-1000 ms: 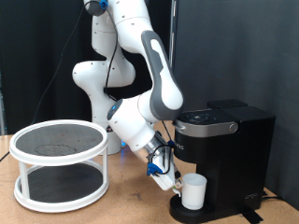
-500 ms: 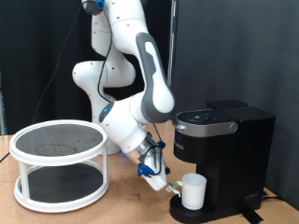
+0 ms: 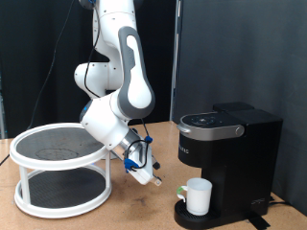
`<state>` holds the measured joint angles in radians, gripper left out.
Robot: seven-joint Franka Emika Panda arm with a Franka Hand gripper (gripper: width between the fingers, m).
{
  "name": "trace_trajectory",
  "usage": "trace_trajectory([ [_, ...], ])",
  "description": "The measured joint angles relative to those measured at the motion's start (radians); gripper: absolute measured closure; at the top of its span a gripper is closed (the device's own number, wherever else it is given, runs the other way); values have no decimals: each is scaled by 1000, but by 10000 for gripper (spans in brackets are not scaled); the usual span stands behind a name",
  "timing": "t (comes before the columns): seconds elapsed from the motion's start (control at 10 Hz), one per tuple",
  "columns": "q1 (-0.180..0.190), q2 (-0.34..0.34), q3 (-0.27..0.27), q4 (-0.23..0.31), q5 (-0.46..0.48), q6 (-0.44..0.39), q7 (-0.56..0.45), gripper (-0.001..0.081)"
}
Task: Make a cup of coffee with the keurig machine
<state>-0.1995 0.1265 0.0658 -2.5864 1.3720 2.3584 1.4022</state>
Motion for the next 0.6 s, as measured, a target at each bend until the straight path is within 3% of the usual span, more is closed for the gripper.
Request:
trace_trajectory([
  [0.2,0,-16,1,-7,-19,-106,0,72],
  [0.4,-1,-70,0,-26,-25,-246,3,72],
  [0.6,-1,-132,0,-49,-56,-333,48,72],
])
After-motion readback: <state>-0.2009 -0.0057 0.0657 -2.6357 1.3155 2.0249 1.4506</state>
